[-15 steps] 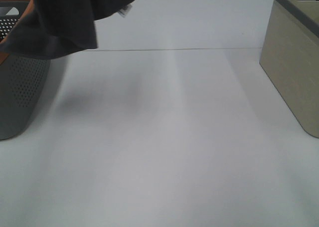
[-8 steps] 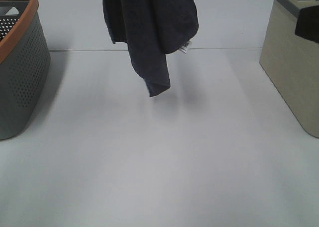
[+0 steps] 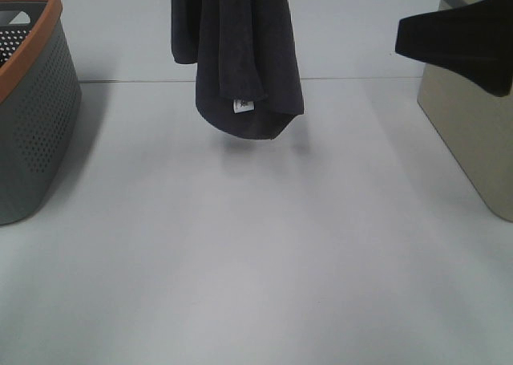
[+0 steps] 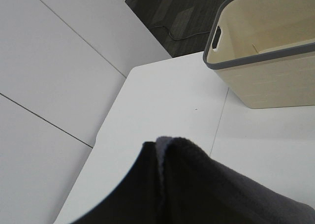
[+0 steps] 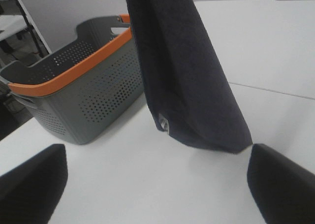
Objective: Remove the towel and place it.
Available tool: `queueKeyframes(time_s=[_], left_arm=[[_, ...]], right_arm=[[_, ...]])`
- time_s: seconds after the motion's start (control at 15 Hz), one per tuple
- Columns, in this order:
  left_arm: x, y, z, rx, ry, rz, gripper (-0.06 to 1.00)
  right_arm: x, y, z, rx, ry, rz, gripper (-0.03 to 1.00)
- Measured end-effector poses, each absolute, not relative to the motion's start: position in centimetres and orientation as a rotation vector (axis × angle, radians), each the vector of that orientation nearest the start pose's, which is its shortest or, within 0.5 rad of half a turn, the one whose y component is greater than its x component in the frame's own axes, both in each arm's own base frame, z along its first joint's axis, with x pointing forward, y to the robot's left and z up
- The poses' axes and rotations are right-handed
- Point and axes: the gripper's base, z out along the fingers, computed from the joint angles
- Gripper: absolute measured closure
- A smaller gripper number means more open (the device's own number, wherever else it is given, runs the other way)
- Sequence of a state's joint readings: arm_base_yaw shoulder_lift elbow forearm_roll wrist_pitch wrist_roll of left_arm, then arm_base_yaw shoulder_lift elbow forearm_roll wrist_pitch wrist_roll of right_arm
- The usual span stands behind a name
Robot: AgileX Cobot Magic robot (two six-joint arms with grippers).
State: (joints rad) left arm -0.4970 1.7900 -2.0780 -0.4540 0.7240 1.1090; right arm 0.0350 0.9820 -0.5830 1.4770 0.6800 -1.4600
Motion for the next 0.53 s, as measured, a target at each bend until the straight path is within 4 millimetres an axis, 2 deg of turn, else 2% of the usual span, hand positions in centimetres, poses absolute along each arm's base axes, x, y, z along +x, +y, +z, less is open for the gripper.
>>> queueKeyframes(time_s=[0.07, 0.13, 0.53], left_arm=[[34.6, -21.8, 47.7, 1.247, 1.373, -0.095, 0.94], [34.5, -21.8, 47.7, 1.244, 1.374, -0.107, 0.94], [33.9, -22.7, 47.7, 1.268, 1.361, -0.145, 0.94]], right_arm=[[18.8, 6.5, 29.5, -0.491, 1.854, 0.703, 0.01], [20.1, 7.0, 28.8, -0.508, 1.807, 0.778, 0.01], [24.1, 7.7, 25.4, -0.683, 1.807, 0.777, 0.02]])
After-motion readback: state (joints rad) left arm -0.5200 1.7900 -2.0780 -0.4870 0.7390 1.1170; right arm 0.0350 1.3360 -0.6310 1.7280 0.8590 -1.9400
